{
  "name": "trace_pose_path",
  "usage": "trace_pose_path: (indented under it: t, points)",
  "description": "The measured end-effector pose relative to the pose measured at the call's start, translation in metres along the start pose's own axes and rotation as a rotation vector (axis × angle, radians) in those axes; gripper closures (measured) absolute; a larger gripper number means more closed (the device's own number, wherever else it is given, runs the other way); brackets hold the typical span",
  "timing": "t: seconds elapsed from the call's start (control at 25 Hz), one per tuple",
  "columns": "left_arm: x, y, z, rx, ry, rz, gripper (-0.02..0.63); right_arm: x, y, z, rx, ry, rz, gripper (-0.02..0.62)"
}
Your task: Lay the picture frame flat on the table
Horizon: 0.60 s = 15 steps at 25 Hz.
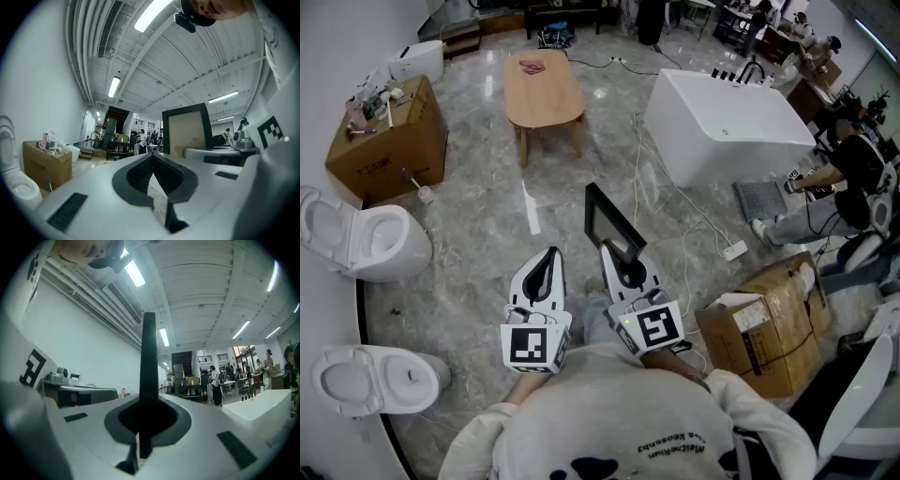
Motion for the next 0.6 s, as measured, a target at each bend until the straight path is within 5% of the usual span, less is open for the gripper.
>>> trace_pose_path:
  t: [0.6]
  points:
    - [0.021, 0.024, -0.188, 0.021, -0.011, -0.07, 0.597, 0.037, -0.133, -0.14, 0.073, -0.053, -0.017, 0.577]
Point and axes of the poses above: the fingertips, and each gripper's own axes: z backward along the fingers, y to its left, x out of its top, the point moved 7 cm from there along z, backward along the fingers, and after that the axes turned 10 degrees about -z, right-handed, at the moved point
